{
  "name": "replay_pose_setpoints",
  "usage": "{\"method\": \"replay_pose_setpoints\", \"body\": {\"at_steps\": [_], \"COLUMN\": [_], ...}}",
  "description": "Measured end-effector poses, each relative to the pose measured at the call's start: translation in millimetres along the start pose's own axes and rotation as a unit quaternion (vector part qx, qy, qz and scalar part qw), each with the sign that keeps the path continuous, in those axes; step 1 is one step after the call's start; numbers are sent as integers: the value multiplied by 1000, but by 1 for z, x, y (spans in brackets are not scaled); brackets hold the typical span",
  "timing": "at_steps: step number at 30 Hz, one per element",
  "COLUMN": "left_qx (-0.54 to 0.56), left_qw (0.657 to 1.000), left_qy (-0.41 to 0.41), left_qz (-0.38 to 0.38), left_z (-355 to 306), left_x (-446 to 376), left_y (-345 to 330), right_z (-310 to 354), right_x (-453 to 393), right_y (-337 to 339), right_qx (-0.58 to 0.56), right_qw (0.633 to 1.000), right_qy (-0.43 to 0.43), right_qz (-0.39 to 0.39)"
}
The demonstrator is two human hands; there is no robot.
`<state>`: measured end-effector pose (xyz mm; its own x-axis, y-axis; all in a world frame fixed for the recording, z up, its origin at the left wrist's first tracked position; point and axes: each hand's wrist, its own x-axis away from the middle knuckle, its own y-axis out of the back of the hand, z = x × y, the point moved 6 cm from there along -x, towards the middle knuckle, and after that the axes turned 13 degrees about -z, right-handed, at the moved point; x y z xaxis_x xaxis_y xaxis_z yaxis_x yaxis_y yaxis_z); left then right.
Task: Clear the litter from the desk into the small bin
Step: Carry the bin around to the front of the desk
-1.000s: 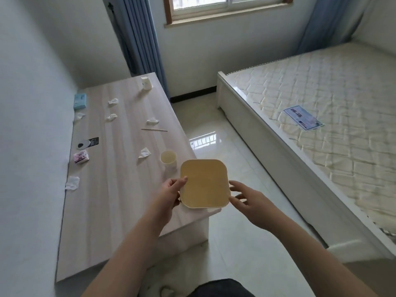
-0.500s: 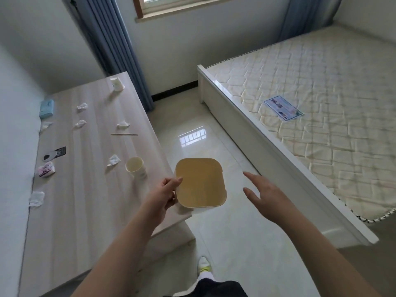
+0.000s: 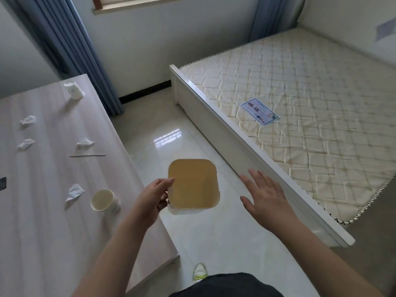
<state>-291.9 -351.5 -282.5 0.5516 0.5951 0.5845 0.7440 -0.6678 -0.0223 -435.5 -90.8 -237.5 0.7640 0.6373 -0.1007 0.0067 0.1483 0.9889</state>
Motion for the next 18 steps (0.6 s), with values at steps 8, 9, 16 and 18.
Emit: {"method": "replay_pose_setpoints", "body": {"at_steps": [8,9,16,18], "left_qx": [-16,-12,42,54], "left_qw": [1000,1000,995,992], "left_qy": [1,2,12,9], "left_qz": [3,-7,-92,-110], "left_z": [-31,-32,-39,-49], "left_x": [-47,-52,-75,-80], "left_y": [-14,-15,-20,-23], "right_z": [0,-1,-3,-8], "right_x": [-45,-53,-126,-152], "right_y": [-8,-10,-29,-33], "right_qx": [18,14,-14,-24], "right_qw": [999,999,996,994], "right_qy": [29,32,83,104], "right_qz": [3,3,5,7]}}
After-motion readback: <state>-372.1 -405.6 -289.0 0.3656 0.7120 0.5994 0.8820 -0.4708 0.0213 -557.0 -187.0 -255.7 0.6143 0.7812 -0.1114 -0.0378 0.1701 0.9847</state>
